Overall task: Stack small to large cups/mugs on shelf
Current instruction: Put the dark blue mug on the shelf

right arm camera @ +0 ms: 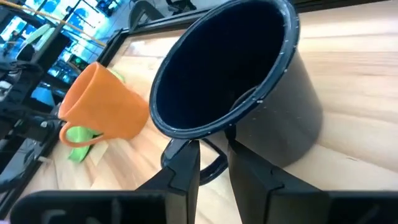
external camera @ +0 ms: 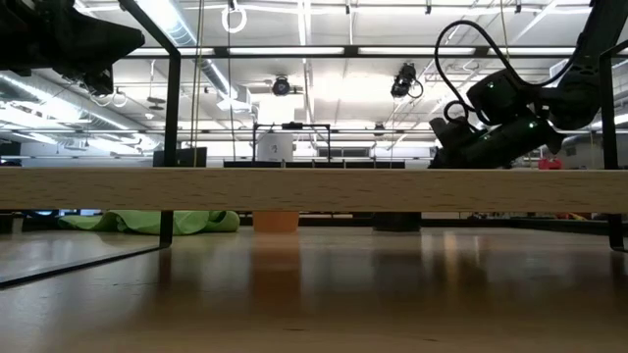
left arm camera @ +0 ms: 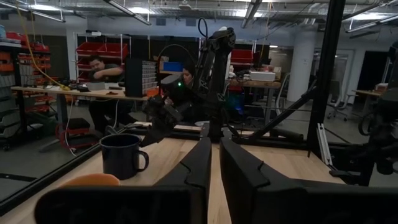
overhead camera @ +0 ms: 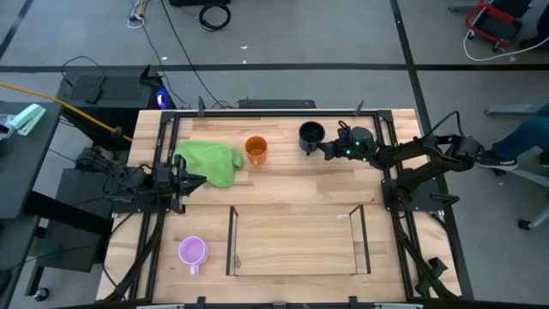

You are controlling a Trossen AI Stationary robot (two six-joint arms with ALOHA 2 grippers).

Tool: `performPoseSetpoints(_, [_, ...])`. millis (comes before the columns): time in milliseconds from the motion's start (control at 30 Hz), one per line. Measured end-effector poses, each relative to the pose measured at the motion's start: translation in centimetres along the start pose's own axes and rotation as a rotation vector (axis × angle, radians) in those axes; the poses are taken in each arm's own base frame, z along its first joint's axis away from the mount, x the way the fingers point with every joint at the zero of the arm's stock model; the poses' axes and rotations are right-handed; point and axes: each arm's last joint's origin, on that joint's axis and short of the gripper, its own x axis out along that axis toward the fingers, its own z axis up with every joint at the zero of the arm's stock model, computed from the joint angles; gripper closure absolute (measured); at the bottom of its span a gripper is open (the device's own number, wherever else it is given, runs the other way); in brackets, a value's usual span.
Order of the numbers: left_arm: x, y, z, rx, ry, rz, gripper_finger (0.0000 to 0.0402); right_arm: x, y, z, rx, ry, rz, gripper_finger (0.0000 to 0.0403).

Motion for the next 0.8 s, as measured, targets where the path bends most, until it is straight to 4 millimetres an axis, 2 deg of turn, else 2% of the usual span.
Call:
performPoseSetpoints(167, [0.0, 0.0, 0.0, 0.0, 0.0, -0.001, 0.0361, 0.0, 0.1, -0.1, 0.011, 0.037, 0.033, 0.0313])
performPoseSetpoints(467, [0.0, 0.0, 0.0, 0.0, -0.001, 0.0, 0.0358, -0.1, 2.0, -1.3, 0.079, 0.318, 0.345, 0.0314])
performPoseSetpoints(567, [0.0, 0.0, 0.0, 0.0, -0.001, 0.0, 0.036, 0.1, 3.2, -1.3, 0.108, 0.351, 0.396, 0.0314])
performPoseSetpoints(667, [0.0, 0.0, 0.0, 0.0, -0.001, 0.0, 0.0364, 0.8, 4.9, -0.2, 0.095, 0.256, 0.39, 0.0314])
performPoseSetpoints(800, [0.0, 0.0, 0.0, 0.0, -0.001, 0.0, 0.0367, 0.9, 9.1, 2.1, -0.054, 0.125, 0.591, 0.0314])
